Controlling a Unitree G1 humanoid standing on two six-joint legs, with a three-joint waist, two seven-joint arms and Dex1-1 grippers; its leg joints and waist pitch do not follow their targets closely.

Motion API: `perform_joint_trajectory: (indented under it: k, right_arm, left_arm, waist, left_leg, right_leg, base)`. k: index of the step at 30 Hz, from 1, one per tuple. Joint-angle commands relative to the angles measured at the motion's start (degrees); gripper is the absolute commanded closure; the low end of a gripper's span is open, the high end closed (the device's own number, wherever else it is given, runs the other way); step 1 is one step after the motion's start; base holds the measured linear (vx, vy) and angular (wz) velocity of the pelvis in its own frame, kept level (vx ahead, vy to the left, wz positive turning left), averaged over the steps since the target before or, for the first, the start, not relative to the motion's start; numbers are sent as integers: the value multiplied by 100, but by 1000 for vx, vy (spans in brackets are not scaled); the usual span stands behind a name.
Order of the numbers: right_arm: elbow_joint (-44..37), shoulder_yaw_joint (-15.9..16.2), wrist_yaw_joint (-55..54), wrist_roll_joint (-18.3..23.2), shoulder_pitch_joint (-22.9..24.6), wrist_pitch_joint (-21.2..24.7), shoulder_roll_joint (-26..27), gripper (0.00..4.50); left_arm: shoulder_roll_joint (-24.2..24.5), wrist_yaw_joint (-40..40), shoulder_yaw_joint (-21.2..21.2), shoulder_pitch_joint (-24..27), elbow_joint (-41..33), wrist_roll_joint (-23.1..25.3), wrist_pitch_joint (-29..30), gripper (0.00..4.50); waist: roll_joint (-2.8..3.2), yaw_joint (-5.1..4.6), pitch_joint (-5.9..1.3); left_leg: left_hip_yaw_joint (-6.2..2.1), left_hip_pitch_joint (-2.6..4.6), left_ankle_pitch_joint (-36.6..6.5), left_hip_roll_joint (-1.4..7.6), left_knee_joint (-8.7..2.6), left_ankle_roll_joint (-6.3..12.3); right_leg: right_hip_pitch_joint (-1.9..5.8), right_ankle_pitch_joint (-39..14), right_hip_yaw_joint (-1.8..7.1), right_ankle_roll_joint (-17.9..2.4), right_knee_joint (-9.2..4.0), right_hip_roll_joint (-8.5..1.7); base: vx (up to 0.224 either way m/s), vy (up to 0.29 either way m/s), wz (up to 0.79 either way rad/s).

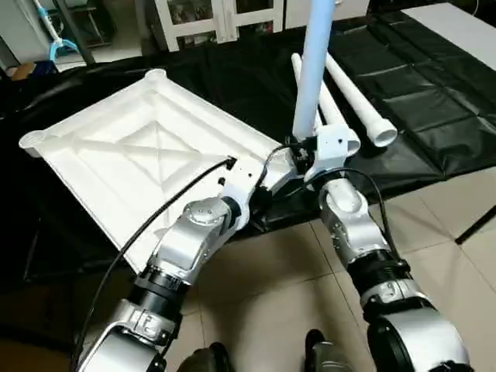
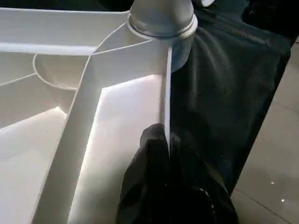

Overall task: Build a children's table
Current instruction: Rotate leg to tighten

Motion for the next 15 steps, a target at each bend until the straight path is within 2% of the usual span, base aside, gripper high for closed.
perform_joint_trajectory:
  k: [1,4,5,7,9,10,11,14,15]
  right_arm:
    - [341,-268,-249,46,180,54,-68,267]
    - [300,-256,176,162,185,-130,-53,267]
    - [250,-237,448,242,196,-179,-39,232]
    - [55,-218,877,392,271,-303,-25,197]
    - [18,-212,928,400,288,-328,-32,194]
    - [-53,-227,1032,455,320,-332,-52,187]
    - [-210,-220,1153,498,408,-356,-114,170]
    - [-719,-144,1421,564,710,-345,-241,149]
    - [-947,-101,1532,572,847,-316,-270,125]
  left_arm:
    - [170,238,238,27,68,146,-49,450]
    - [194,211,230,33,83,151,-70,450]
    - [202,201,229,37,81,148,-72,450]
    - [241,123,191,52,66,164,-79,450]
    - [249,102,184,57,64,170,-85,450]
    - [273,49,156,69,59,175,-92,450]
    - [302,-6,129,93,40,175,-101,450]
    - [376,-137,74,131,28,172,-158,450]
    - [416,-180,37,132,42,198,-202,450]
  waist:
    - [-29,-31,-340]
    - [-39,-18,-347]
    - [-46,-18,-348]
    - [-40,-5,-351]
    - [-39,-6,-357]
    - [-59,-25,-375]
    - [-59,-26,-385]
    - [-78,15,-412]
    - [-68,21,-420]
  left_leg:
    - [-135,363,-4078,192,-520,-118]
    - [-118,370,-3800,160,-474,-52]
    - [-110,368,-3737,147,-464,-20]
    - [-116,350,-3558,149,-452,10]
    - [-145,272,-3432,166,-471,21]
    - [-163,219,-3336,168,-480,25]
    - [-171,194,-3272,170,-480,33]
    - [-119,216,-2944,146,-436,130]
    - [-110,211,-2801,135,-418,184]
  right_leg:
    - [198,-2936,-77,-330,-346,0]
    - [199,-2994,-62,-357,-399,-56]
    - [202,-3027,-64,-357,-417,-60]
    - [208,-3050,-45,-394,-420,-80]
    - [253,-2908,-18,-477,-357,-89]
    - [302,-2789,-8,-531,-318,-93]
    - [325,-2740,-1,-556,-292,-100]
    - [280,-2616,53,-698,-305,-102]
    - [284,-2641,65,-724,-304,-113]
  base:
    - [0,0,0]
    - [0,0,0]
    - [0,0,0]
    - [0,0,0]
    - [0,0,0]
    - [0,0,0]
    - [0,0,0]
    - [0,0,0]
    - [0,0,0]
